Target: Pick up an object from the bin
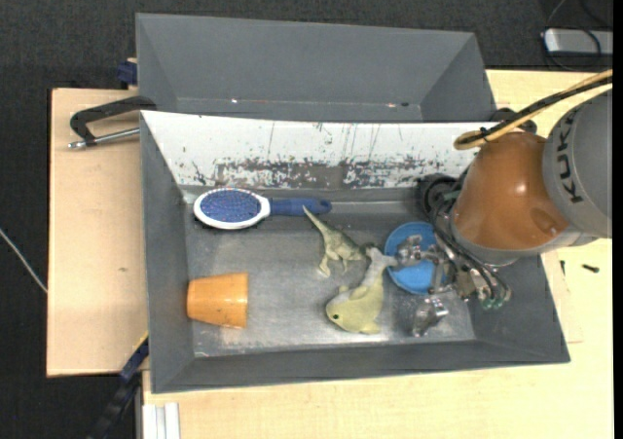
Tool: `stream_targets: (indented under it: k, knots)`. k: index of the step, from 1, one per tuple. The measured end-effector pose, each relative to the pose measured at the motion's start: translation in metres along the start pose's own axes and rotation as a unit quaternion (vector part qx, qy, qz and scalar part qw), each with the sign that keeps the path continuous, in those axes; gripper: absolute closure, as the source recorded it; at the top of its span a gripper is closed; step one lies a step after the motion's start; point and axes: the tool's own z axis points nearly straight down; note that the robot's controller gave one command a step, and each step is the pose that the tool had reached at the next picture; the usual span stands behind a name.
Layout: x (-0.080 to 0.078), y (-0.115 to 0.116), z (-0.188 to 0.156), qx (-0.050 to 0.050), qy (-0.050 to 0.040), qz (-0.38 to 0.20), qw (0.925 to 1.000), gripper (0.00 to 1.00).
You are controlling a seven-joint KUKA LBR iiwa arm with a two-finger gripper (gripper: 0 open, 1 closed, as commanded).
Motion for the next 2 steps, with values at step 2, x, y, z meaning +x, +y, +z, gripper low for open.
stream_targets:
  k: [2]
  knots:
    - [-0.027, -0.004, -0.154, 0.002, -0.0044, -0.037, 0.9993, 1.0]
